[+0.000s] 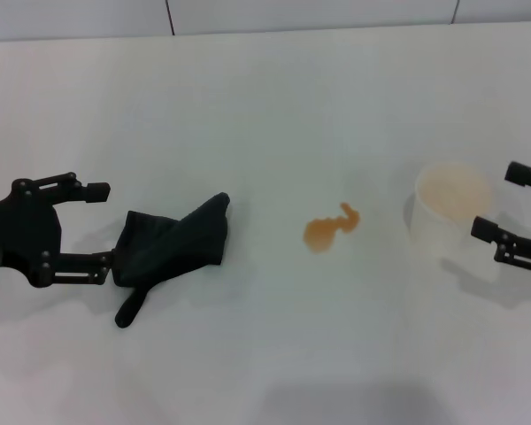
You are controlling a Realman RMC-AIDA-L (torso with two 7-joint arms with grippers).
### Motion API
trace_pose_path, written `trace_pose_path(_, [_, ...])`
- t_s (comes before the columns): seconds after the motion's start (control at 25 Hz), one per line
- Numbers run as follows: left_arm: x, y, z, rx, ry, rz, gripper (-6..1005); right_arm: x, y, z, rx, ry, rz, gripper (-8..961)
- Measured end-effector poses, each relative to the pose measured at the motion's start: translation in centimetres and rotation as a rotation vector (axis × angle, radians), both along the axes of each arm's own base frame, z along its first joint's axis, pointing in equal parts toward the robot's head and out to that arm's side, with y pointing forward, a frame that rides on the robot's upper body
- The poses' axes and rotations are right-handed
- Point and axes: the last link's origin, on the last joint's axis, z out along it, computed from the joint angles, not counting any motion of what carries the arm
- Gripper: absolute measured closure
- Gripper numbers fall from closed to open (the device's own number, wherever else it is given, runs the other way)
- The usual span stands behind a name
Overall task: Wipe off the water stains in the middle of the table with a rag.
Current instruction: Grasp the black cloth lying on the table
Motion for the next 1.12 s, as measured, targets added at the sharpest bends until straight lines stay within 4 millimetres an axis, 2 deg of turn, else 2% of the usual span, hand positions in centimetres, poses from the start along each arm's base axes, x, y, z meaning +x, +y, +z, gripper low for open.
trace_pose_path(0.48, [0.5, 0.3, 0.5, 0.025, -0.032, -0.016, 164, -5.1, 1.7, 1.5, -0.207, -0.205, 0.046, 109])
trace_pose_path(1.12, [0.9, 0.6, 0.6, 0.03, -0.033, -0.025, 168, -10.3, 4.9, 0.5, -0.287, -0.413, 0.101, 112])
